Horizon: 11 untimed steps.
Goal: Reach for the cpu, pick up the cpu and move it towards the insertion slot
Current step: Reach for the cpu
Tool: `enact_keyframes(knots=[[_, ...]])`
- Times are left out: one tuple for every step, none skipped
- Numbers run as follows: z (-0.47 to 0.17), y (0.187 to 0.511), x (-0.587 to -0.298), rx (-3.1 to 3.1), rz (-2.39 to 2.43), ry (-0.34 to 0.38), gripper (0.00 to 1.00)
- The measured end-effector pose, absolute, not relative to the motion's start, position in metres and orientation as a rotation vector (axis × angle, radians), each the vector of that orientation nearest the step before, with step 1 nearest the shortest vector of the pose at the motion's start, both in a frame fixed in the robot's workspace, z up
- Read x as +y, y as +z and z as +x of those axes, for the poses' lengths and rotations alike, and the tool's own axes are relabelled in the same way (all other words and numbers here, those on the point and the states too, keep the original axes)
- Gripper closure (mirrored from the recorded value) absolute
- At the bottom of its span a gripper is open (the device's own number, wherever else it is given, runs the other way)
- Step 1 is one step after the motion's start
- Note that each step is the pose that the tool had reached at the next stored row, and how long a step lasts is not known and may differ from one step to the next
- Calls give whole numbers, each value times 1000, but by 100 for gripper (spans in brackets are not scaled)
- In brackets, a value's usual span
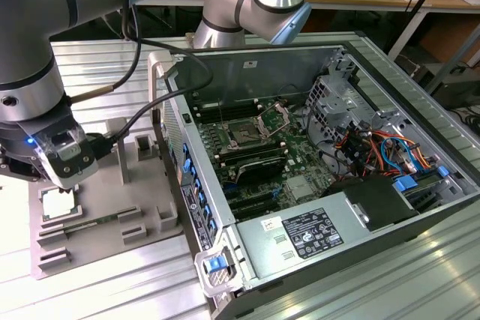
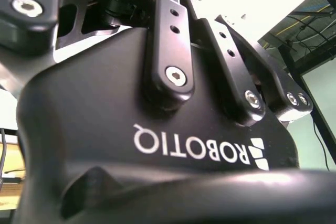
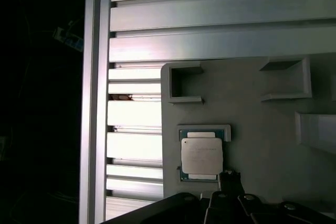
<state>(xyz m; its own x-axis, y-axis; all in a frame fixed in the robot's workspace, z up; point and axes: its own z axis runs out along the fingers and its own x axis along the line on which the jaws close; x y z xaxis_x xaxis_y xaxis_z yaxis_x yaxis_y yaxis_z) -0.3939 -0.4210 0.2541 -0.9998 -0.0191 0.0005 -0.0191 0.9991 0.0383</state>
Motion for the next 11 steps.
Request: enact_keyframes(knots=[[-394, 254, -421, -3140, 30, -60, 89], [-394, 254, -421, -3140, 30, -60, 89], [-394, 253, -421, -3140, 30, -60, 89], [-394, 253, -421, -3140, 30, -60, 89], [-394, 252, -421, -3140, 30, -60, 89], [-394, 252, -421, -3140, 30, -60, 89], [-394, 252, -421, -3140, 30, -60, 89], [-394, 252, -421, -3140, 30, -60, 89], [-394, 251, -421, -3140, 30, -60, 89], [-394, 251, -421, -3140, 30, -60, 89], [-394, 251, -421, -3140, 30, -60, 89]])
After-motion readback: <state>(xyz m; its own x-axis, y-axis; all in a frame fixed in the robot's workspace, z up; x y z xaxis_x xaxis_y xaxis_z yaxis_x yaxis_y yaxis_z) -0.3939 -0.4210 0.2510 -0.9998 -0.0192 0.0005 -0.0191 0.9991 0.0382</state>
